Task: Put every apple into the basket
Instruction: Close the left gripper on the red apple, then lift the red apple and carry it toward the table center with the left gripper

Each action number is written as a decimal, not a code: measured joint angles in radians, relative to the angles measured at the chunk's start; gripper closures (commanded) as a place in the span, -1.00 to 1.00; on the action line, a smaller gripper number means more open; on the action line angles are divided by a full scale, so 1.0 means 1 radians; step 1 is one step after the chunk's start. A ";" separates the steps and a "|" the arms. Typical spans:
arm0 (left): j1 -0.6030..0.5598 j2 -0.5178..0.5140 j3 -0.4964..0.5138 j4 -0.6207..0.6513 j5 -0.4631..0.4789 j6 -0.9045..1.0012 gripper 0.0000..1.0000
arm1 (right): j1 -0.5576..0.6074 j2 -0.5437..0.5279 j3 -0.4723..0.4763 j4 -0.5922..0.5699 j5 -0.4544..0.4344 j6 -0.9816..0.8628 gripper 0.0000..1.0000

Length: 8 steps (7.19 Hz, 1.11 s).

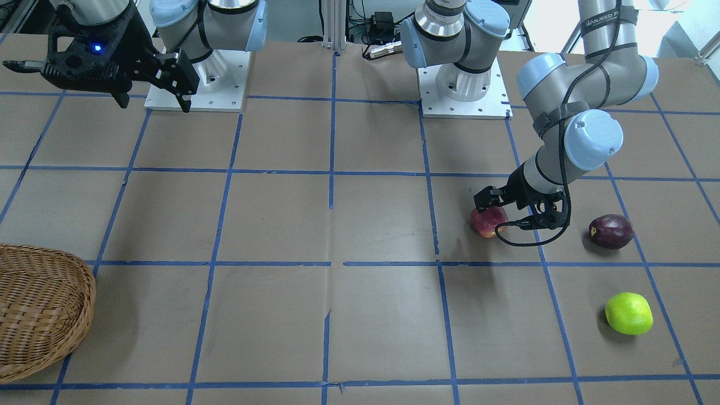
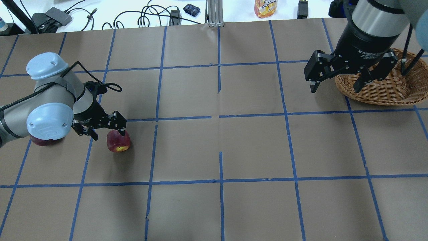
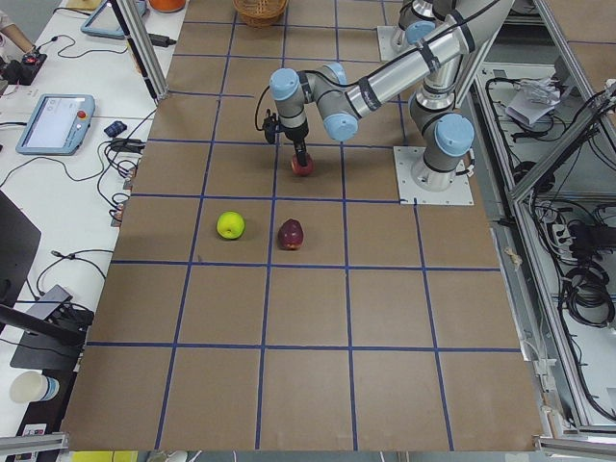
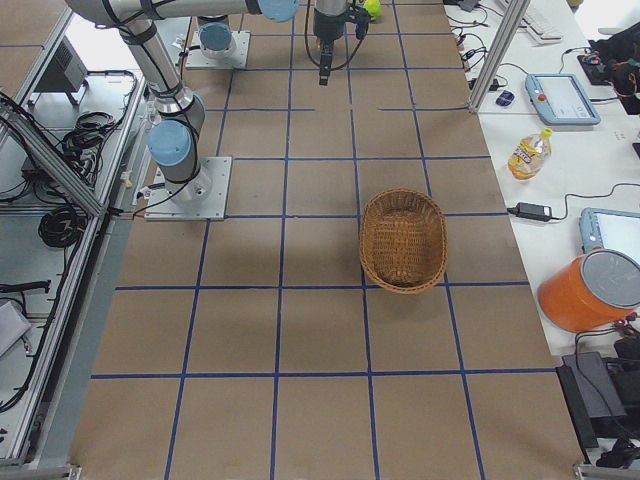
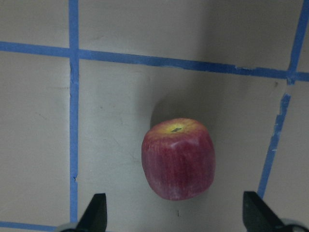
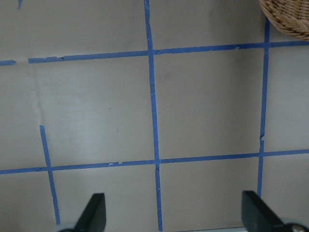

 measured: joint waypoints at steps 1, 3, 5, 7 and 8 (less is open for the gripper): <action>0.002 -0.012 -0.007 0.017 -0.011 -0.001 -1.00 | 0.000 0.001 0.000 0.000 -0.004 0.000 -1.00; 0.003 -0.039 -0.011 0.054 -0.013 -0.002 -1.00 | 0.000 0.001 0.011 -0.003 -0.007 0.000 -1.00; 0.003 -0.071 -0.015 0.078 -0.010 -0.008 -0.62 | 0.000 0.001 0.018 -0.007 -0.009 0.001 -1.00; 0.003 -0.091 -0.021 0.083 -0.008 -0.005 0.41 | -0.001 0.000 0.028 -0.009 -0.010 0.001 -1.00; 0.002 -0.093 -0.019 0.081 -0.005 0.000 0.49 | -0.001 -0.001 0.035 -0.010 -0.010 0.001 -1.00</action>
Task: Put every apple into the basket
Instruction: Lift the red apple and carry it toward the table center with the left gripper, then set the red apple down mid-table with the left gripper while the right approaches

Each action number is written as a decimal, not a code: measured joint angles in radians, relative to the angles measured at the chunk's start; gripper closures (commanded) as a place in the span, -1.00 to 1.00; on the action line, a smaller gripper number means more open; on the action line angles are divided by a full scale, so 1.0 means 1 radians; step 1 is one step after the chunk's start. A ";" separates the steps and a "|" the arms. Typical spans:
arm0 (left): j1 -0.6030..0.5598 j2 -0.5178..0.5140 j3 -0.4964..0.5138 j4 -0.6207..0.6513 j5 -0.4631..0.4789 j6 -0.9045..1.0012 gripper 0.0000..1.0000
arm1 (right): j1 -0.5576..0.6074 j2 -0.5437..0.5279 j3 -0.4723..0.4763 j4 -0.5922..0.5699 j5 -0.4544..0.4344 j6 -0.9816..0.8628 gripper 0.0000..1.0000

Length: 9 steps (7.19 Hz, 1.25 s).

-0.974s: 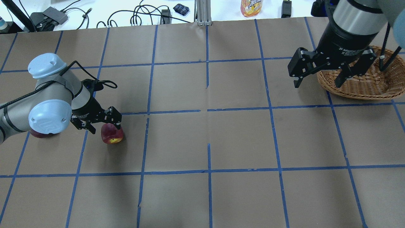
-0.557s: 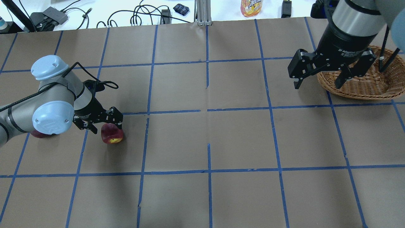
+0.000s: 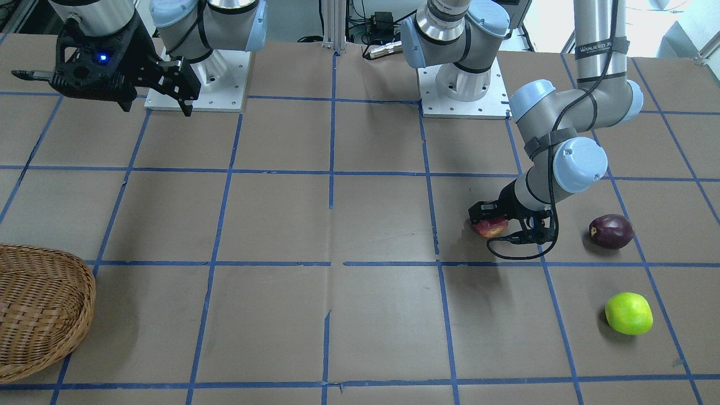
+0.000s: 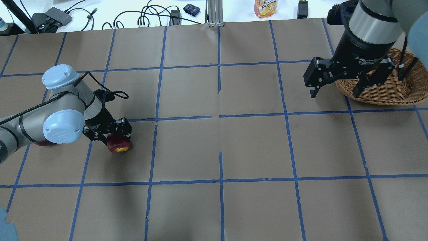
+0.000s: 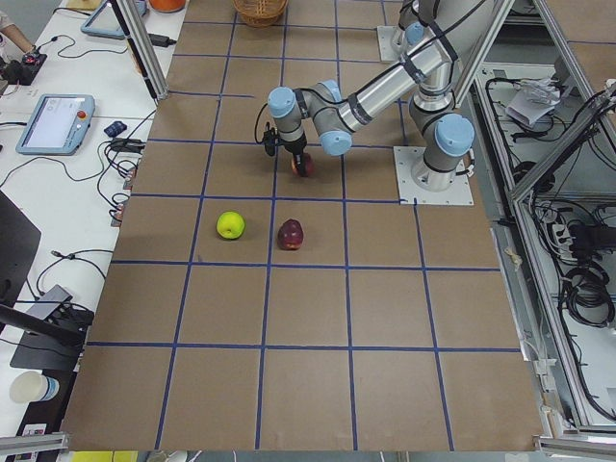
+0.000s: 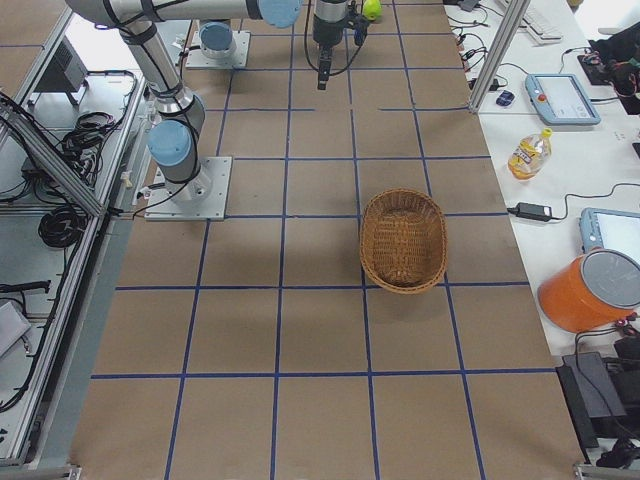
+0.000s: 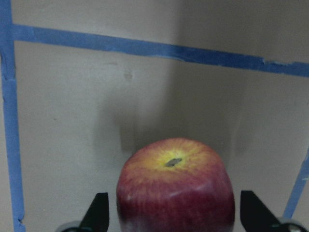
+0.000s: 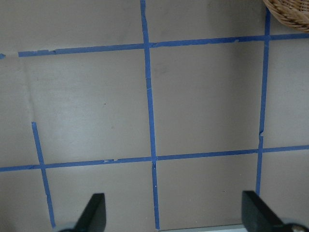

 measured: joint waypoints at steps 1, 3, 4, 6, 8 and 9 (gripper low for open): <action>-0.006 0.006 0.023 -0.008 0.011 0.001 0.49 | 0.000 -0.001 0.004 0.000 -0.001 0.000 -1.00; -0.076 0.024 0.142 -0.123 -0.008 -0.049 0.48 | 0.000 -0.004 0.006 0.000 -0.001 0.002 -1.00; -0.154 0.019 0.204 -0.167 -0.033 -0.124 0.47 | 0.000 -0.006 0.006 -0.002 -0.001 0.004 -1.00; -0.318 -0.024 0.289 -0.147 -0.150 -0.325 0.47 | 0.000 -0.007 0.006 -0.004 -0.001 0.008 -1.00; -0.459 -0.100 0.358 -0.051 -0.223 -0.503 0.47 | 0.000 -0.006 0.006 -0.004 0.000 0.008 -1.00; -0.509 -0.143 0.389 -0.026 -0.225 -0.560 0.47 | 0.000 -0.006 0.006 -0.005 0.000 0.008 -1.00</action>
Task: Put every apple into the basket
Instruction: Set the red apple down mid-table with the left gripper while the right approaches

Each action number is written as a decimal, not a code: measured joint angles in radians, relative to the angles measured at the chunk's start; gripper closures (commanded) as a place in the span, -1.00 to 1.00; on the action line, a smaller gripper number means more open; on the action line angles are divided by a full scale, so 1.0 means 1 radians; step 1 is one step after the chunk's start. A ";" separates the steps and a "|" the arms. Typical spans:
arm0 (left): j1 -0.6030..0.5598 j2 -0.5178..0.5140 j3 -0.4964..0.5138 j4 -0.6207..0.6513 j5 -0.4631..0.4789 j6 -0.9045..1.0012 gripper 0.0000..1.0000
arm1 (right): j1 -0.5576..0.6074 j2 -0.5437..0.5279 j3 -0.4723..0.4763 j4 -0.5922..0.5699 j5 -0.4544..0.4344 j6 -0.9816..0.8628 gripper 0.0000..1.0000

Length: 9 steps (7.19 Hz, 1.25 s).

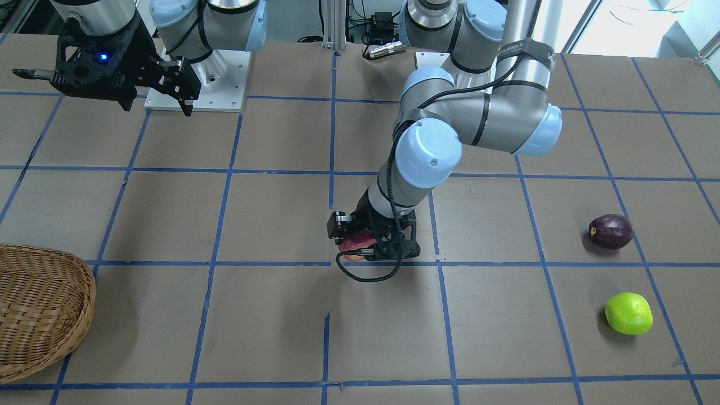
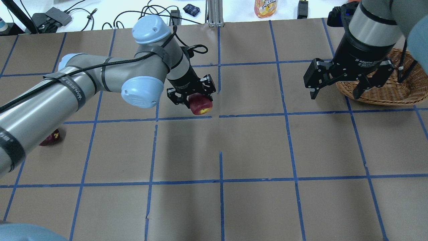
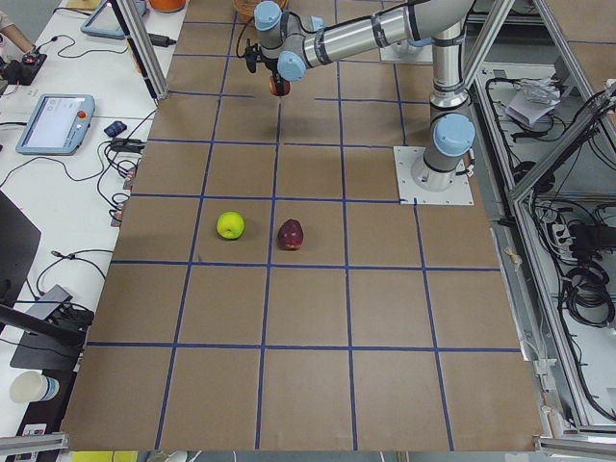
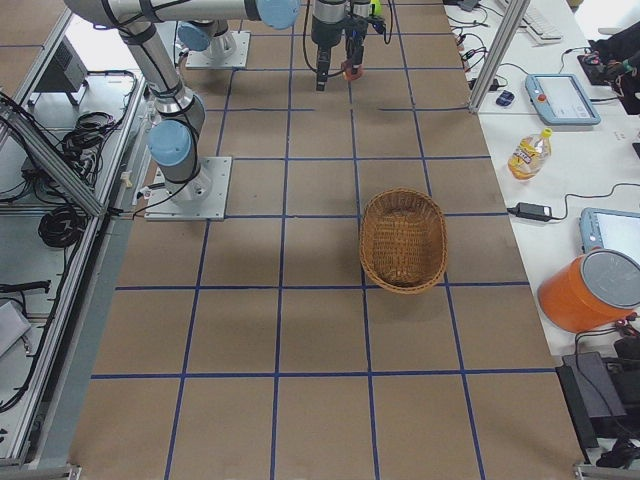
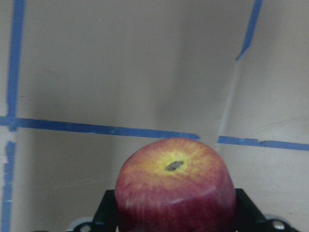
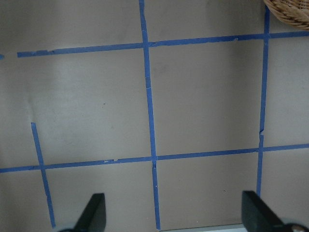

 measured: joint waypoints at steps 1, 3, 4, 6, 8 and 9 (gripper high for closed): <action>-0.038 -0.045 0.019 0.041 0.008 -0.043 0.42 | 0.000 0.000 0.000 0.000 0.000 0.000 -1.00; -0.075 -0.117 0.035 0.136 0.031 -0.102 -1.00 | -0.001 0.000 0.000 0.001 0.000 -0.001 -1.00; -0.083 -0.136 0.047 0.156 0.037 -0.127 -1.00 | 0.000 0.000 0.000 0.001 0.000 -0.002 -1.00; -0.090 -0.137 0.066 0.165 0.050 -0.156 -1.00 | -0.001 0.000 0.001 0.002 -0.001 -0.003 -1.00; -0.042 -0.087 0.076 0.127 0.051 -0.082 -1.00 | -0.003 0.006 0.001 -0.003 0.004 -0.008 -1.00; 0.027 -0.036 0.083 0.041 0.051 0.029 -1.00 | -0.003 0.020 -0.001 -0.031 0.012 -0.007 -1.00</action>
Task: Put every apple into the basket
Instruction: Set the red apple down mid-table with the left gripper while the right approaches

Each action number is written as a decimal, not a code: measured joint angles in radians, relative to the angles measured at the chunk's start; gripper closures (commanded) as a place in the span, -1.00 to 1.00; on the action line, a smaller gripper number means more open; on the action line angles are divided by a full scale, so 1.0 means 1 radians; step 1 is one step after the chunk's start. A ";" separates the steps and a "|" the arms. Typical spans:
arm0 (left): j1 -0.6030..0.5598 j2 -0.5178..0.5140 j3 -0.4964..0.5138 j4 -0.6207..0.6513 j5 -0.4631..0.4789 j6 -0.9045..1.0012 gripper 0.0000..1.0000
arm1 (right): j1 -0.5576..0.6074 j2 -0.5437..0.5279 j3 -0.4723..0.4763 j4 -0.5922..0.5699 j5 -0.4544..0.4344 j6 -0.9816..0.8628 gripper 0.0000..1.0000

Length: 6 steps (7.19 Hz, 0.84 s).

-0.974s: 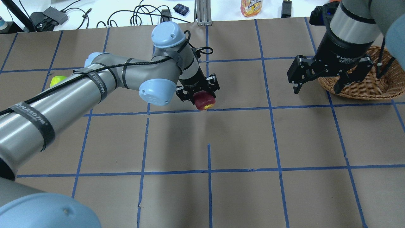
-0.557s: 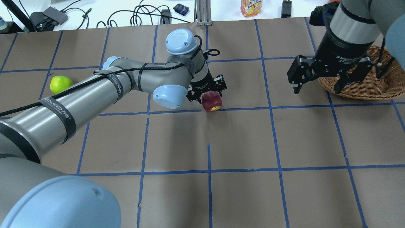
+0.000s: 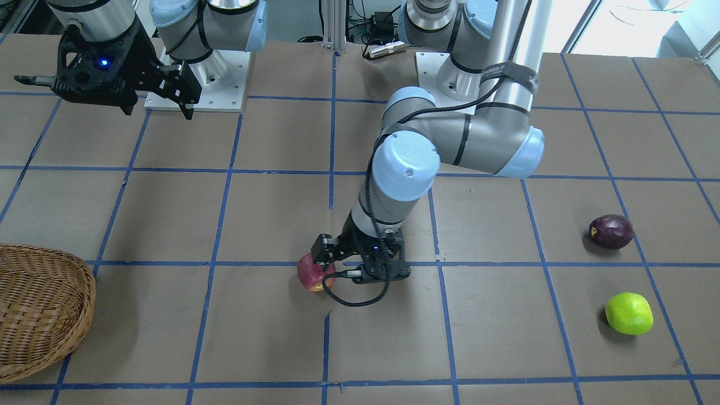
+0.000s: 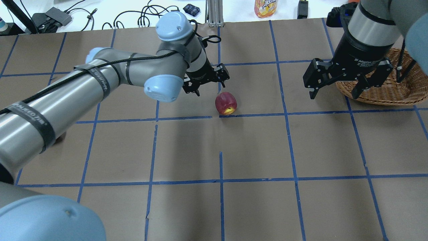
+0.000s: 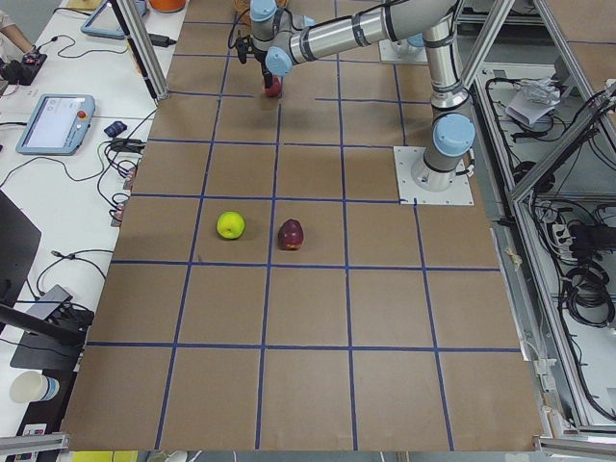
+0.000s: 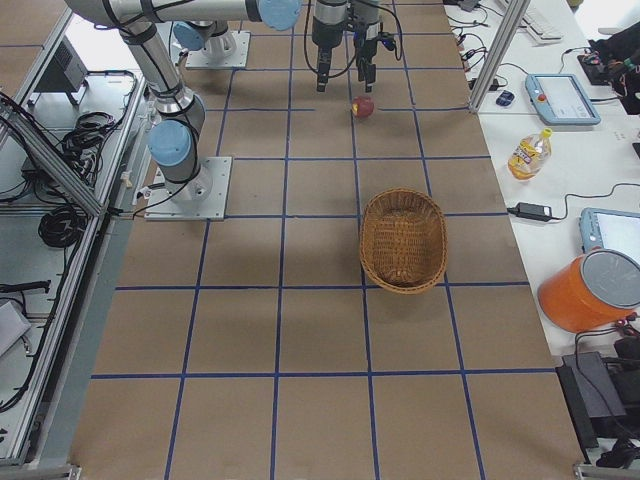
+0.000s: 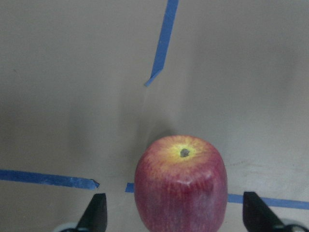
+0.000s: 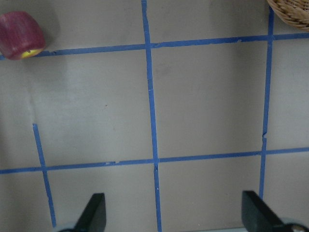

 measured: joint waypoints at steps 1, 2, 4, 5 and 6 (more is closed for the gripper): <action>0.081 0.052 0.004 -0.105 0.017 0.143 -1.00 | 0.004 0.035 -0.007 -0.071 0.005 0.004 -1.00; 0.173 0.101 0.001 -0.204 0.082 0.300 -1.00 | 0.022 0.088 -0.014 -0.154 0.007 0.007 -1.00; 0.397 0.157 -0.013 -0.343 0.249 0.517 -1.00 | 0.124 0.241 -0.022 -0.368 0.007 0.065 -1.00; 0.525 0.159 -0.016 -0.368 0.279 0.635 -1.00 | 0.185 0.328 -0.036 -0.477 0.007 0.110 -1.00; 0.643 0.149 -0.021 -0.377 0.290 0.779 -1.00 | 0.232 0.412 -0.065 -0.546 0.007 0.150 -1.00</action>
